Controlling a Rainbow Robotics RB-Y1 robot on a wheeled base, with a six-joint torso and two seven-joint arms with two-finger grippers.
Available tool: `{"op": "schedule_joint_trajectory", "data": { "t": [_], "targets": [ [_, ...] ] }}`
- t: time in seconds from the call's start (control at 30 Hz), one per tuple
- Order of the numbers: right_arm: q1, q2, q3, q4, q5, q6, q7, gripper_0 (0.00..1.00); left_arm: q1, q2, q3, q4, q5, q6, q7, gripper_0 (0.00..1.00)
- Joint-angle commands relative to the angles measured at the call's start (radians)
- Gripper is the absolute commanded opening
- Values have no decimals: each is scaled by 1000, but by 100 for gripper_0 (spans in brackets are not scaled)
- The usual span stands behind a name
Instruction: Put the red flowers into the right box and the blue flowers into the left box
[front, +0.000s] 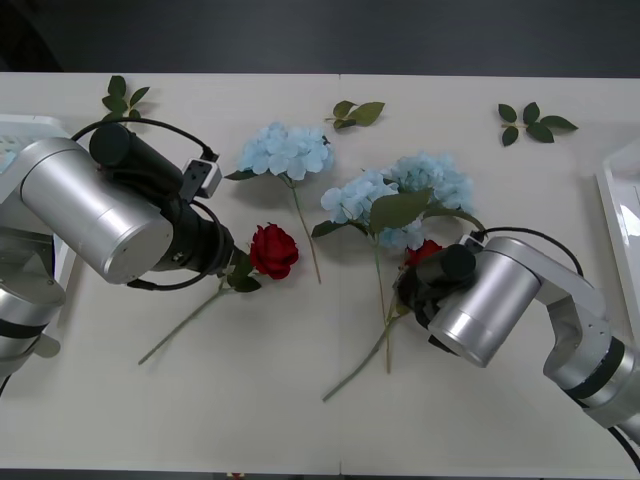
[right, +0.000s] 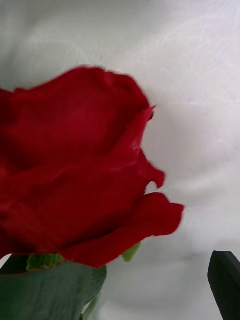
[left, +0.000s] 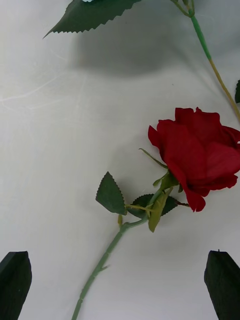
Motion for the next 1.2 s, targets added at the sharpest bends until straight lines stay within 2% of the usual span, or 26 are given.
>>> {"op": "schedule_joint_trajectory", "data": {
  "t": [0.03, 0.2, 0.4, 0.47, 0.83, 1.2],
  "targets": [
    [3, 20, -8, -10, 6, -5, 78, 100, 0, 39, -21, 27, -1, -23, -115, 100],
    [3, 24, -8, -10, 3, -4, 85, 100, -21, 40, -62, 122, 6, -95, -182, 100],
    [3, 24, -10, -10, 5, -4, 91, 86, -47, 40, -127, 206, 7, -164, -185, 100],
    [3, 25, -10, -10, 5, -4, 94, 79, -62, 40, -151, 240, 7, -187, -187, 100],
    [3, 28, -10, -10, 5, -4, 99, 59, -101, 40, -222, 309, 7, -241, -188, 100],
    [3, 33, -6, 15, 5, -38, 102, 54, -133, 26, -268, 384, 9, -290, -188, 100]
  ]
}}
